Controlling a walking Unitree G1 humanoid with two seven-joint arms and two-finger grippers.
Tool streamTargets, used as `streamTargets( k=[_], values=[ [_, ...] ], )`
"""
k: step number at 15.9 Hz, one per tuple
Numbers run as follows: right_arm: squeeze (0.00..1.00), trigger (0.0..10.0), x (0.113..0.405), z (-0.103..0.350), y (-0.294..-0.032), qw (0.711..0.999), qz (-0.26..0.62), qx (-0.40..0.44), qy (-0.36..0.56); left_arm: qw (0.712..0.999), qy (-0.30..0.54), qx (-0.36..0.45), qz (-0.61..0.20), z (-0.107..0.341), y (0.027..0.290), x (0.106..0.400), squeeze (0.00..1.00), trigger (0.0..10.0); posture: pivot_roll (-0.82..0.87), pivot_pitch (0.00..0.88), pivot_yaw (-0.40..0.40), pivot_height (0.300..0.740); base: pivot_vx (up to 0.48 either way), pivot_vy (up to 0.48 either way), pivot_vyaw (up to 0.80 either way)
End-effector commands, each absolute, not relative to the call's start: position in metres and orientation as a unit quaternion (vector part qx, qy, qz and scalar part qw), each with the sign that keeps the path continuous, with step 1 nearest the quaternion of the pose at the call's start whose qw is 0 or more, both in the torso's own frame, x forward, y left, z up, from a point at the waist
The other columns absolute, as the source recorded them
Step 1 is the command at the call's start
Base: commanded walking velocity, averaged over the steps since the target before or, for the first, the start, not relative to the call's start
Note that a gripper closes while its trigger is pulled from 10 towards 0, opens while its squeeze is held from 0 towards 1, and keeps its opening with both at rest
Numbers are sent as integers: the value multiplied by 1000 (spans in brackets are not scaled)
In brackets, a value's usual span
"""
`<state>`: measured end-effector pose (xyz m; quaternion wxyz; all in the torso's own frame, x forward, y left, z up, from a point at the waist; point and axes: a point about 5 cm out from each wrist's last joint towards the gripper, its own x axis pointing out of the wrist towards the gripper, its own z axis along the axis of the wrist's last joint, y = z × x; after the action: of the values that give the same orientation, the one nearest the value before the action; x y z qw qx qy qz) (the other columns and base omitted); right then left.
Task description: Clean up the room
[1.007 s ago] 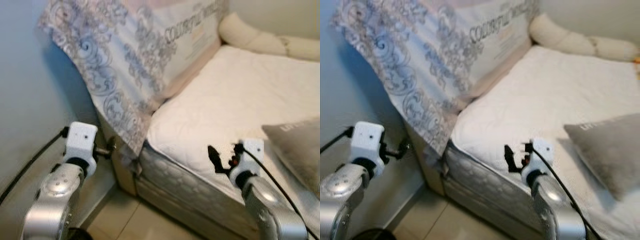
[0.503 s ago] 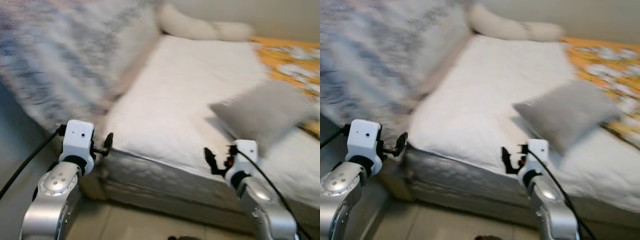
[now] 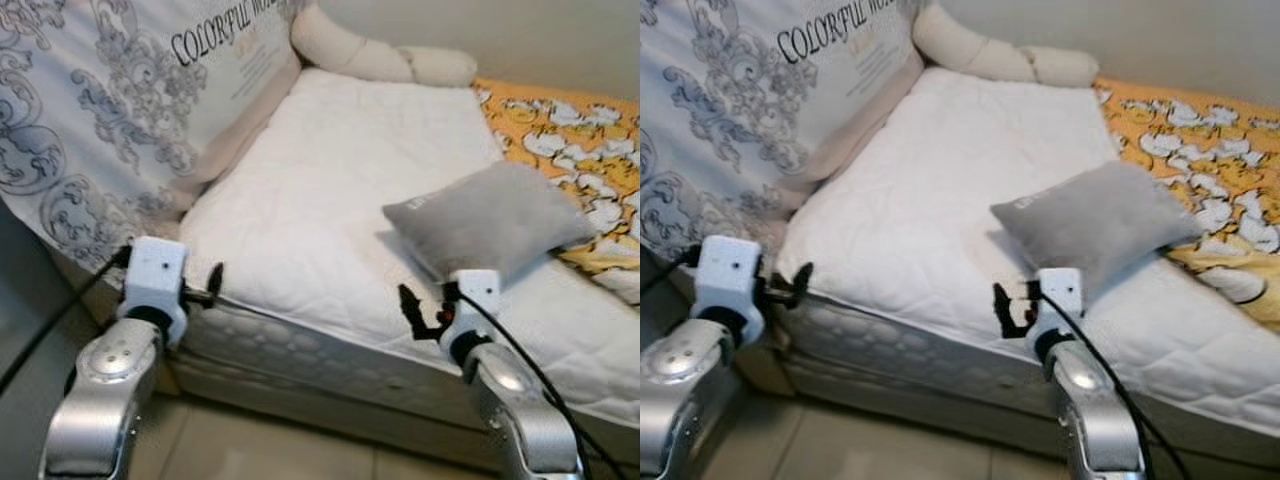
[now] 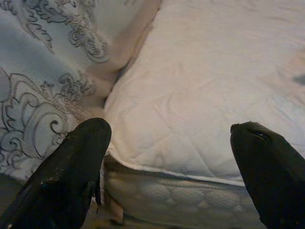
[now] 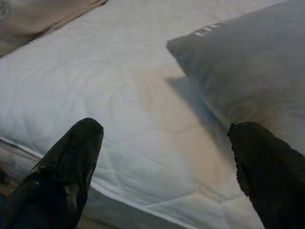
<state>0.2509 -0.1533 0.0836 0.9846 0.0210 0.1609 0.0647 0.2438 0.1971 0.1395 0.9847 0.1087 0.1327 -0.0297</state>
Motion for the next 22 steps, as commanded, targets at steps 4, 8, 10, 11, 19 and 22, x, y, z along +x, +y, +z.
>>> streamTargets(
  k=[4, 8, 10, 11, 19, 22],
  values=[
    [0, 10000, 250, 89, -159, 988, 45, 6, 151, 985, 125, 111, -48, 140, 189, 245, 0, 10000, -77, 0, -22, 740, 0, -305, 0],
    [0, 10000, 249, 97, -153, 987, 64, 20, 148, 985, 118, 106, -67, 138, 183, 245, 0, 10000, -85, 0, -27, 740, 0, 0, 0],
    [0, 10000, 250, 98, -152, 987, 67, 19, 146, 986, 114, 105, -69, 140, 183, 247, 0, 10000, -84, 0, -30, 740, 0, 0, 0],
    [0, 10000, 250, 99, -152, 987, 66, 21, 146, 986, 111, 104, -68, 141, 183, 247, 0, 10000, -84, 0, -30, 740, 0, 0, 0],
    [0, 10000, 257, 102, -150, 987, 69, 18, 143, 987, 102, 103, -70, 146, 187, 255, 0, 10000, -82, 0, -32, 740, 158, 0, 0],
    [0, 10000, 258, 102, -151, 987, 67, 26, 146, 987, 103, 103, -70, 145, 188, 255, 0, 10000, -82, 0, -32, 740, 261, 0, 0]
  ],
)
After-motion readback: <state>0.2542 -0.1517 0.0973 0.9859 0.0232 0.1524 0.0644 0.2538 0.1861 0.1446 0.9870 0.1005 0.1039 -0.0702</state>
